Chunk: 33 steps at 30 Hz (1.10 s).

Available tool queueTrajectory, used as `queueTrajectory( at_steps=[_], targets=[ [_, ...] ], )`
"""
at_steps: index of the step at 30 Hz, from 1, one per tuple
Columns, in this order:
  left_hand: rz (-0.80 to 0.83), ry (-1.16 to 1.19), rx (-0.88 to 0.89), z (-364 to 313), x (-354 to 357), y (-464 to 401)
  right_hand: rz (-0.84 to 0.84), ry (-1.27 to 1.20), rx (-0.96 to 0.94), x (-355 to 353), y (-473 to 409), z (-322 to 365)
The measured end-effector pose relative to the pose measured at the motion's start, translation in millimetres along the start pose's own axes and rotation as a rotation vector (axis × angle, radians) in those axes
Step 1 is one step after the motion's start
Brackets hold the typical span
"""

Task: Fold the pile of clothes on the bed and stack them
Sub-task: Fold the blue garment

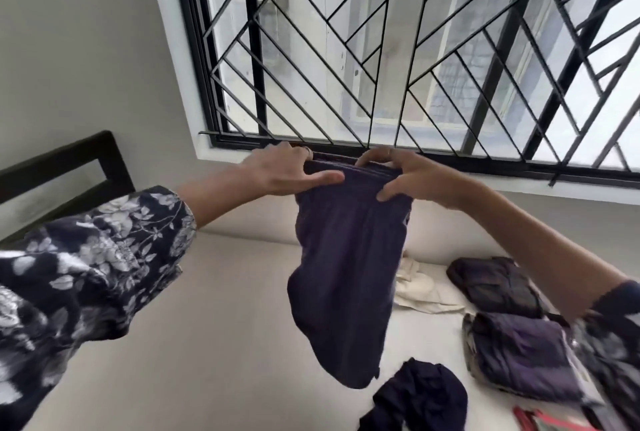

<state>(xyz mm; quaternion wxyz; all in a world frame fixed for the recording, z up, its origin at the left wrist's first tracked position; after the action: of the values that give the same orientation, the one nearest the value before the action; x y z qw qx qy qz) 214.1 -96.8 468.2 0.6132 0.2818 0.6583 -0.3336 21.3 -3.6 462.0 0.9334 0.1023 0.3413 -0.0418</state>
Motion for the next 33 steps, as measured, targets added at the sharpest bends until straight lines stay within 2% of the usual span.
queueTrajectory(
  at_steps=[3, 6, 8, 10, 13, 15, 19, 24, 27, 30, 33],
  targets=[
    [-0.093, -0.121, 0.109, 15, 9, 19, 0.146, 0.116, 0.029, -4, -1, 2],
    [-0.286, 0.191, 0.187, 21, 14, 32, 0.196, 0.273, 0.012, -8, 0, 13],
    [-0.366, 0.355, 0.175, 29, 15, 38, 0.223, 0.287, -0.022, -7, -4, 20],
    [-0.362, 0.518, 0.138, 43, 19, 40, 0.230, 0.267, -0.033, 0, -15, 23],
    [-0.209, 0.793, 0.058, 69, 38, 36, 0.209, 0.305, -0.004, 27, -49, 15],
    [-0.118, 0.801, -0.022, 96, 60, 28, 0.196, 0.350, 0.027, 54, -81, 10],
    [-0.146, 0.770, -0.145, 153, 86, 12, 0.059, 0.356, 0.004, 92, -141, 13],
    [-0.318, 0.694, -0.183, 202, 75, -6, -0.155, 0.158, -0.039, 105, -190, 39],
    [-0.458, 0.762, -0.167, 214, 58, -10, -0.276, 0.102, -0.130, 99, -198, 59],
    [-0.534, 0.933, -0.127, 215, 42, -7, -0.257, 0.049, -0.167, 88, -201, 70],
    [-0.483, 1.020, -0.112, 214, 48, 5, -0.122, 0.036, -0.159, 90, -200, 56]
  ],
)
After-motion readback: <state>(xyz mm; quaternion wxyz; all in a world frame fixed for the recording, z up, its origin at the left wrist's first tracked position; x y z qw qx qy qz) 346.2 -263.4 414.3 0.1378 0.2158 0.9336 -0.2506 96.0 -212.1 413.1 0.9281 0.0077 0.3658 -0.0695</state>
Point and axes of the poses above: each hand's wrist, its own y-axis away from the middle knuckle, its own x-axis out of the palm, z = x × y, the point moved 2 cm from there along -y, towards the middle knuckle, and after that the axes turned 13 degrees about x, right-handed, at the moved point
